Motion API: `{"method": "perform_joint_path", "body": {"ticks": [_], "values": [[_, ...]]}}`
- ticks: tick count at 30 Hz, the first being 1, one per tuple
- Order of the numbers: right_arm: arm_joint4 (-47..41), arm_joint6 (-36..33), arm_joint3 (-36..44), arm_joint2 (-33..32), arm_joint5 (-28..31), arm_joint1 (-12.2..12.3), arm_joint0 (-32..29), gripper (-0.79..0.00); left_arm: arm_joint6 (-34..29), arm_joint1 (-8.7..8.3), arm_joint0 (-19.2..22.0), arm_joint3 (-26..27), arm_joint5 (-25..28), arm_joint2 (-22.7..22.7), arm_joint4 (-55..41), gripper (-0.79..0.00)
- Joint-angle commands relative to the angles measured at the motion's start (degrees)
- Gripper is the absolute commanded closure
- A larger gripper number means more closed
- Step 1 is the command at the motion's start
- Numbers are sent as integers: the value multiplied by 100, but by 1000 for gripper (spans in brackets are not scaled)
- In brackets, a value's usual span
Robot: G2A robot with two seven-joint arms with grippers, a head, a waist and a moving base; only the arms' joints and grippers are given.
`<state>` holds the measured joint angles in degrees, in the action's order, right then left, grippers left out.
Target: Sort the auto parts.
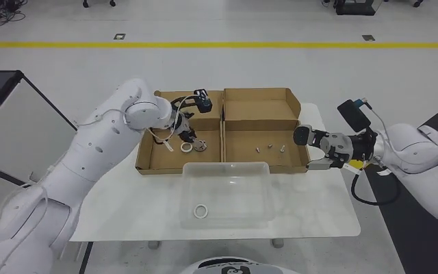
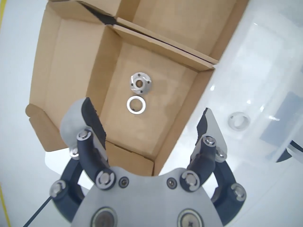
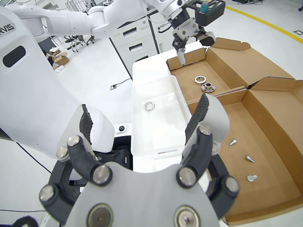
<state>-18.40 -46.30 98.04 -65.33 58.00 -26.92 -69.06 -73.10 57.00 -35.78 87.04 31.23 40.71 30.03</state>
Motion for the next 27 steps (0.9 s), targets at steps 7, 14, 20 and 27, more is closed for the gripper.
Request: {"method": "perform_joint_path", "body": {"ticks": [7,14,20,27], "values": [[6,0,-2,-2,0,-4,-2,-785,-180,-906,-414,1621,-183,18,-610,-785],[6,0,-2,-2,0,-4,-2,-785,-78,-1282,-382,1811,-82,-267,-971,-785],[6,0,-2,-2,0,-4,-2,-785,-3,-1387,-350,1838,-7,-370,-1083,-785],[6,0,-2,-2,0,-4,-2,-785,-3,-1387,-350,1838,-7,-370,-1083,-785]]}}
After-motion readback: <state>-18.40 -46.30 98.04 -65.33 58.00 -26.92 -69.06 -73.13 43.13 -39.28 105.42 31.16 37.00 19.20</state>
